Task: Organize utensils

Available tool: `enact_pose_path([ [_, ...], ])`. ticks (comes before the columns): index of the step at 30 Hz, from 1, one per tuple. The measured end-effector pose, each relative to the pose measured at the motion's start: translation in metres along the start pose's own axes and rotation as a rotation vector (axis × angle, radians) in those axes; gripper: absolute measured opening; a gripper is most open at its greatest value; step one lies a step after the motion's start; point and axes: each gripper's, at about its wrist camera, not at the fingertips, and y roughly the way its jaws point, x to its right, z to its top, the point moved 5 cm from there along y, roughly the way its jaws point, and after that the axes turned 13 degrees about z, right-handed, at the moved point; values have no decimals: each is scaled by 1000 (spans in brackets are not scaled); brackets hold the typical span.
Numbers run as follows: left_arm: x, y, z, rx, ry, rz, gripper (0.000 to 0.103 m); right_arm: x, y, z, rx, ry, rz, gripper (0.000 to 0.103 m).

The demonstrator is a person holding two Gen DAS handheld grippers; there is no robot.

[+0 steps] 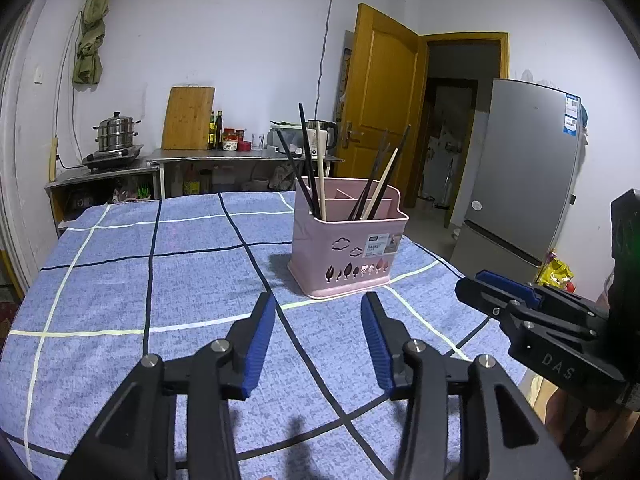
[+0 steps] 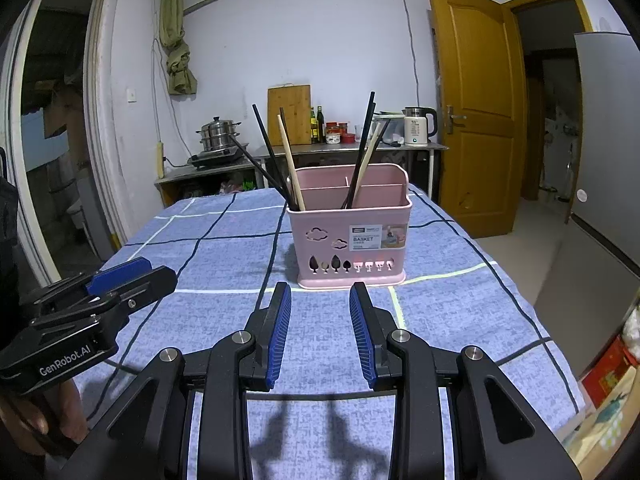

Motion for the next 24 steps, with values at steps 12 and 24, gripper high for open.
enact_pose_path([
  [12,-3,3,-2,-9,-7,11,47,-1,-1,-1,-5,-1,-2,32],
  [24,2,1,-4,-8,20,19,47,-3,1,-2,-16,-4,-3,32],
])
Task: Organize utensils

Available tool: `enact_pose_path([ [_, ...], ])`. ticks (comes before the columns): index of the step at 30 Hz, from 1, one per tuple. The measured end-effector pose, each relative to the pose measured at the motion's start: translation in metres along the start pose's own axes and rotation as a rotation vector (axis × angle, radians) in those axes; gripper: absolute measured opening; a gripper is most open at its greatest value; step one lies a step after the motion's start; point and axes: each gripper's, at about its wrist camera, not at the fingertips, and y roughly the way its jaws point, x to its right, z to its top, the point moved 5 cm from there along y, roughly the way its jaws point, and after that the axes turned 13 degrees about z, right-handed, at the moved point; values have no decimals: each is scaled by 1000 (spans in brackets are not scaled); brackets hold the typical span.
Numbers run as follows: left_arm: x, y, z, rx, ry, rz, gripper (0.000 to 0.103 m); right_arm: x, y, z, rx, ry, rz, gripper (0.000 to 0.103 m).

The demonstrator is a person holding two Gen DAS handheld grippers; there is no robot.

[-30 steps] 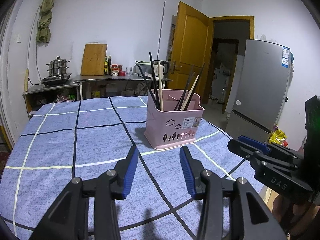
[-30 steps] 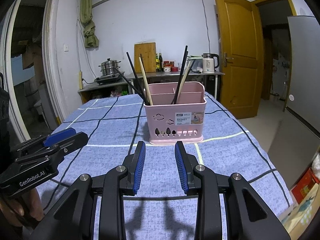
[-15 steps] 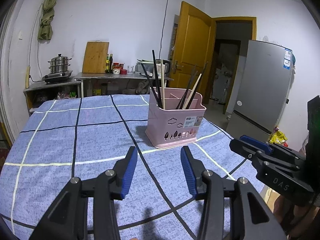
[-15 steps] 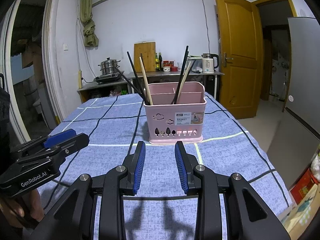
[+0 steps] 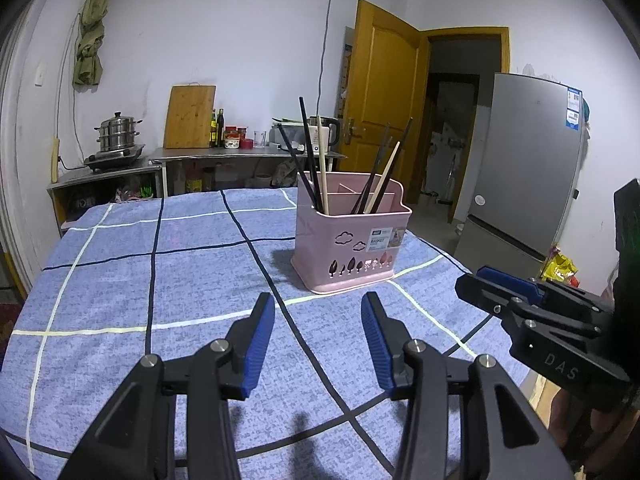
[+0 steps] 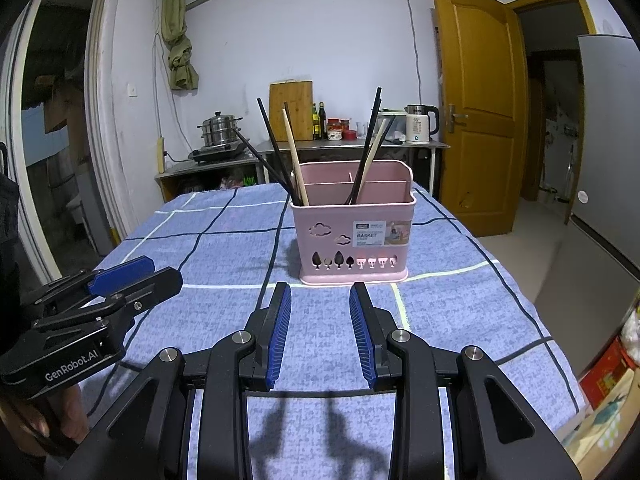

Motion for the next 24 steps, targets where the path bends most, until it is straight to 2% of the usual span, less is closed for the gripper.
enact_pose_path([
  [24,2,2,-3,-18,7,2,53,2,1,-1,-10,-5,-3,32],
])
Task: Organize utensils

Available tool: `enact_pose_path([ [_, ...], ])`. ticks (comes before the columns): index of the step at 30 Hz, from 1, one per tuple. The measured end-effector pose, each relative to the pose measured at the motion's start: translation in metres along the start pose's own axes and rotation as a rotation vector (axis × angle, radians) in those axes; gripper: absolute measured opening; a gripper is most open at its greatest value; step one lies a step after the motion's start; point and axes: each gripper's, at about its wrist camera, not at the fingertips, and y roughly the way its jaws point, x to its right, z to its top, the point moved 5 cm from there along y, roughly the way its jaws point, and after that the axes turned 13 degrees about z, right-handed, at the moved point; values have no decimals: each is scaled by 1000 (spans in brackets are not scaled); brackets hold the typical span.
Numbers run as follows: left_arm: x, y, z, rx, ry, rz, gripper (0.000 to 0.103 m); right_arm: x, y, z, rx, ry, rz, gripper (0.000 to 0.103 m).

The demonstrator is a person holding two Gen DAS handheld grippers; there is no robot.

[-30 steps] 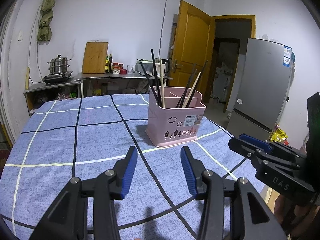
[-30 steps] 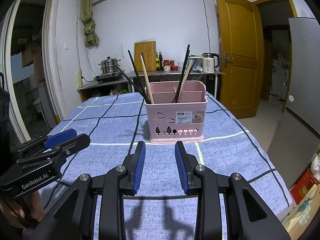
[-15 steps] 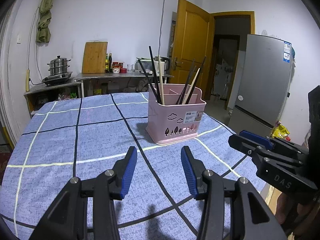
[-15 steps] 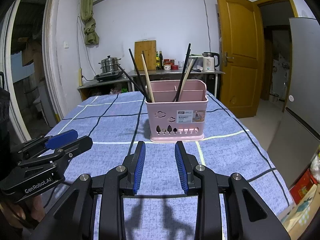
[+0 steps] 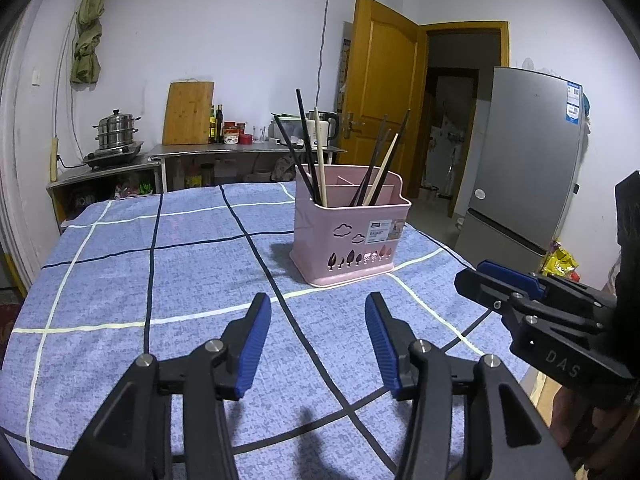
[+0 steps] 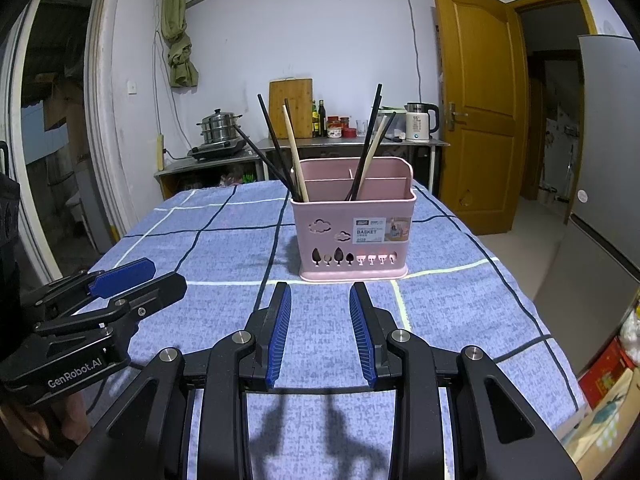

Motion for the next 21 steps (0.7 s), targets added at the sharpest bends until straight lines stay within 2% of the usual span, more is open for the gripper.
enact_pose_path([
  [21,-1,1,-1,3,6,13,53,1,0,0,-1,-6,-1,32],
])
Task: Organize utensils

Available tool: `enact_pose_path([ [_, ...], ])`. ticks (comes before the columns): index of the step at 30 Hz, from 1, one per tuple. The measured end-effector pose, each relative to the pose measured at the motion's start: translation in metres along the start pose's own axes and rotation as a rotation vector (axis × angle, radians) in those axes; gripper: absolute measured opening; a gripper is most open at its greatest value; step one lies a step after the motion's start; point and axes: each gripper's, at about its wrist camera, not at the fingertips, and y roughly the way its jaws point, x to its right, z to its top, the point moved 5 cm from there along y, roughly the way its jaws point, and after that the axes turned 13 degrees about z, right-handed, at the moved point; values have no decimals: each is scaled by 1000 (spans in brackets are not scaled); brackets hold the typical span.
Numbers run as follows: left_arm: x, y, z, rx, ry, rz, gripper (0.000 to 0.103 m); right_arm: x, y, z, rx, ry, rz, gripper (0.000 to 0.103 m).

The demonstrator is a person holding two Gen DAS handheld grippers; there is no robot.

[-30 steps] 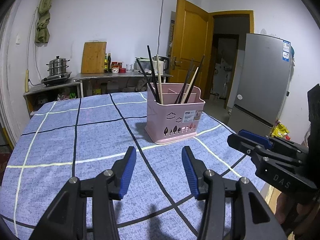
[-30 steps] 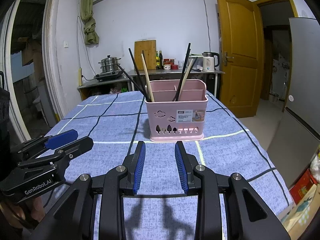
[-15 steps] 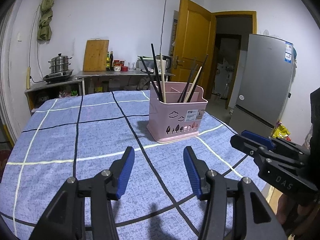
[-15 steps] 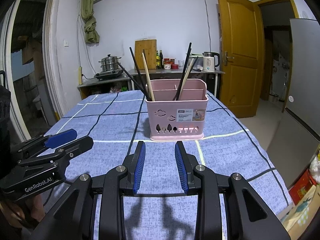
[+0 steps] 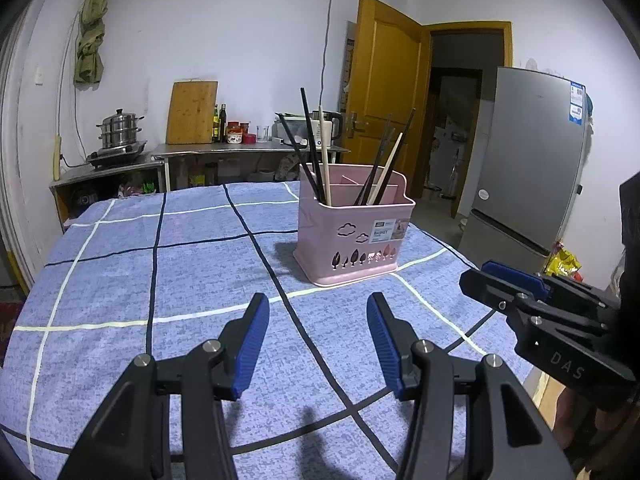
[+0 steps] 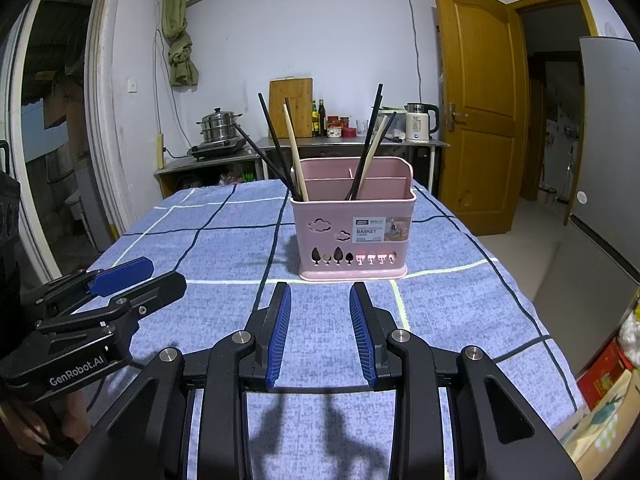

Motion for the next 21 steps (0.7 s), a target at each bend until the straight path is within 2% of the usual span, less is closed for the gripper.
enact_pose_path([
  [21,7,3,-3,-9,16,0,53,3,1,0,-3,3,-2,31],
])
